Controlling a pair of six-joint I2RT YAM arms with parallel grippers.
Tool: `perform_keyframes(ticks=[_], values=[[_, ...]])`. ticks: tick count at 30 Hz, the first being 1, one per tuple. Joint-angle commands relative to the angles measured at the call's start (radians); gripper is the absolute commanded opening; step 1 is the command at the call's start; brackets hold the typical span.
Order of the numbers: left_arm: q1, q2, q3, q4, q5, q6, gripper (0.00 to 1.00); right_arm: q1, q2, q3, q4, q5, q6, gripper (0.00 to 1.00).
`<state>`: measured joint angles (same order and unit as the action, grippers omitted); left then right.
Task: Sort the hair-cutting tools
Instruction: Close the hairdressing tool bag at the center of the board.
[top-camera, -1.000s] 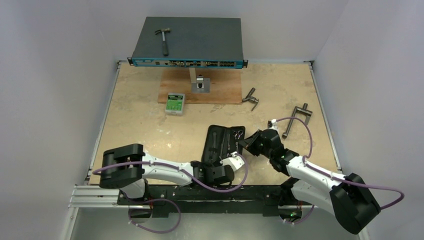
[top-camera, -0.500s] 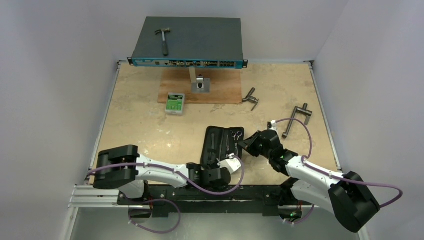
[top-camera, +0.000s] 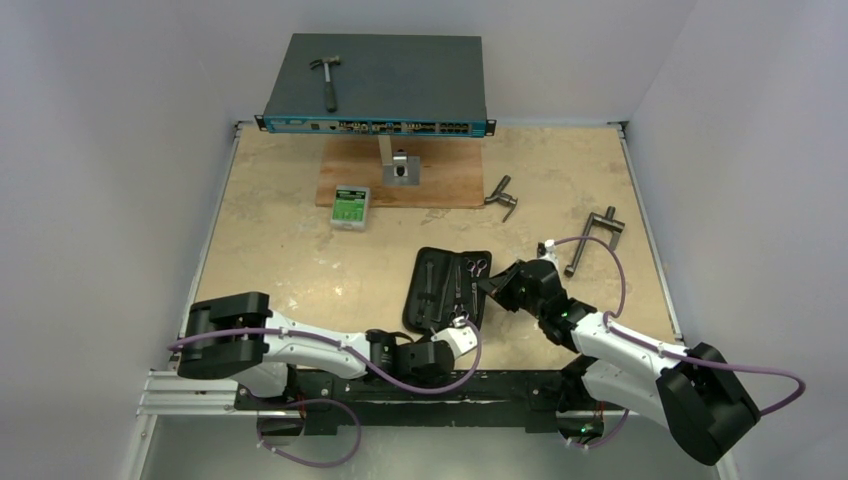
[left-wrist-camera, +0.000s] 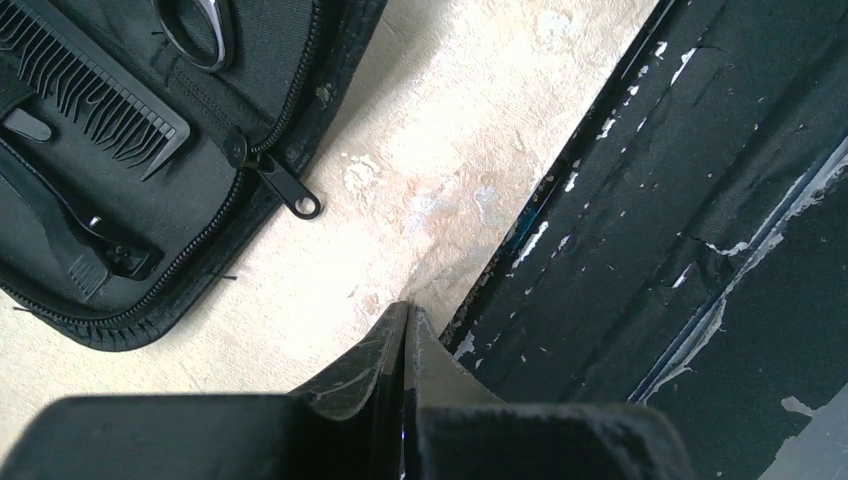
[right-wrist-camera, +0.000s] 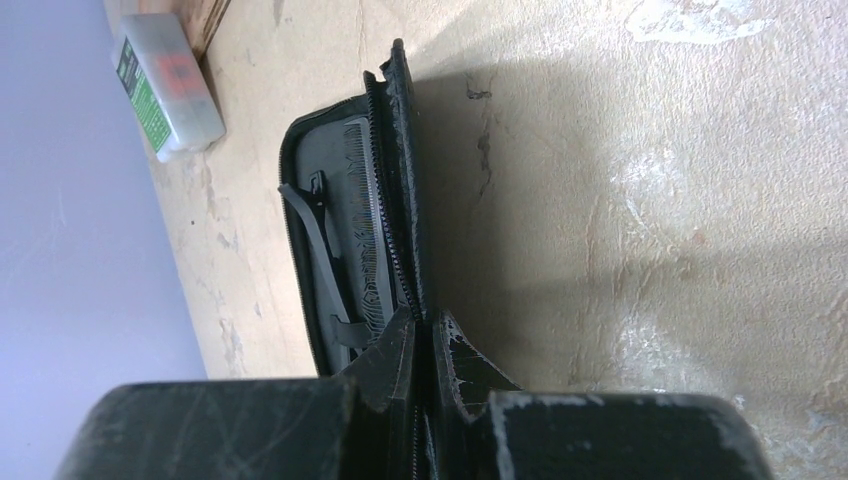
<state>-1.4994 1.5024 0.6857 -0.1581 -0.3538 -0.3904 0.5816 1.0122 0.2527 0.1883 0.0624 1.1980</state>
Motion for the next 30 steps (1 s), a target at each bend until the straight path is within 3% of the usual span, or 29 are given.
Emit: perform_keyframes(ticks=[1, 7, 11, 13, 20, 30], values=[[-0.003, -0.047, -0.02, 0.006, -0.001, -0.044, 0.0, -0.003, 0.002, 0.003, 0.049, 0.026, 0.014, 0.0], [0.006, -0.166, -0.035, -0.035, -0.173, -0.099, 0.0, -0.003, 0.007, 0.049, 0.04, -0.044, -0.104, 0.0], [0.082, -0.243, -0.028, -0.068, -0.253, -0.169, 0.0, -0.003, 0.041, 0.098, 0.003, -0.1, -0.18, 0.0], [0.137, -0.282, -0.038, -0.06, -0.258, -0.201, 0.02, -0.003, 0.066, 0.128, -0.009, -0.125, -0.215, 0.09], [0.25, -0.326, -0.054, -0.083, -0.334, -0.282, 0.25, -0.003, 0.122, 0.181, 0.048, -0.214, -0.279, 0.47], [0.341, -0.379, -0.172, -0.087, -0.331, -0.474, 0.29, 0.035, 0.205, 0.304, 0.074, -0.316, -0.334, 0.53]])
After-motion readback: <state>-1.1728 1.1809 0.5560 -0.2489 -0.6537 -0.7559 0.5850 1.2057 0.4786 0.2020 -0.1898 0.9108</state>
